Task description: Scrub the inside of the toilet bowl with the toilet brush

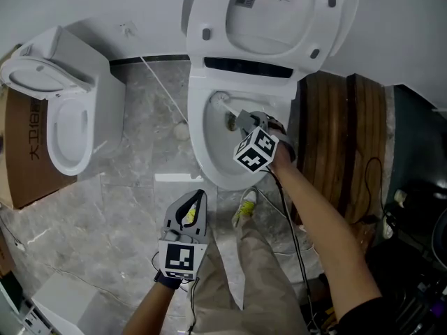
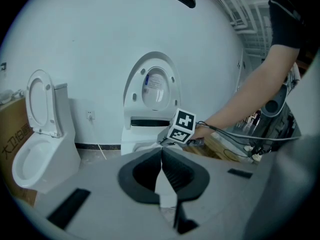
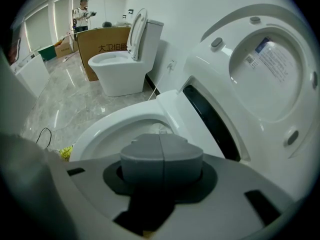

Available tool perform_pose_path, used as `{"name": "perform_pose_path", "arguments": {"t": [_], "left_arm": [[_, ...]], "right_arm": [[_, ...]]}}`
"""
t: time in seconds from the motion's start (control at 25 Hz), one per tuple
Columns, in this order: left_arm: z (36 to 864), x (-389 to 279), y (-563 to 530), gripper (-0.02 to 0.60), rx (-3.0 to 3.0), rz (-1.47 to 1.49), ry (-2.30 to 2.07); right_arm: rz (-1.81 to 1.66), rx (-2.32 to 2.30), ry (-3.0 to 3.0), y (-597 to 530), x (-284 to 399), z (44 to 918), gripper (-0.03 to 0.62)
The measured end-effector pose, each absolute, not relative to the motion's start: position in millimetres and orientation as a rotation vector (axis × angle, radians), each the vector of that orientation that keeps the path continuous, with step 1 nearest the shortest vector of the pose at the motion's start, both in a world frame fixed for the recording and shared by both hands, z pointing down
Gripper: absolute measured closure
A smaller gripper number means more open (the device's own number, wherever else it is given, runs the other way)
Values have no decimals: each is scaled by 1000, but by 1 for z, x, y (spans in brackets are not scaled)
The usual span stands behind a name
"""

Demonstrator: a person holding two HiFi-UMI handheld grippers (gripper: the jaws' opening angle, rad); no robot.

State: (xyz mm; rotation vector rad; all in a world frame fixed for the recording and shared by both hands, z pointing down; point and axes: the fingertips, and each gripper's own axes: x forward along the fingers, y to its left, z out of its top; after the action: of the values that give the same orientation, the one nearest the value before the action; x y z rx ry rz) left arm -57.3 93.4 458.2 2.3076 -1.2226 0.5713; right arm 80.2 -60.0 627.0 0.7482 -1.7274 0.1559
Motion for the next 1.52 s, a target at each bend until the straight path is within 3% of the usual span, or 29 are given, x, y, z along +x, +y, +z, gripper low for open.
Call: {"name": "perform_pose_path", "arguments": {"t": [1.52], "left_arm": [[466, -42, 90, 569, 2314, 618, -1211]], "right_arm": [[19, 754, -1546, -41, 168, 626, 444]]}}
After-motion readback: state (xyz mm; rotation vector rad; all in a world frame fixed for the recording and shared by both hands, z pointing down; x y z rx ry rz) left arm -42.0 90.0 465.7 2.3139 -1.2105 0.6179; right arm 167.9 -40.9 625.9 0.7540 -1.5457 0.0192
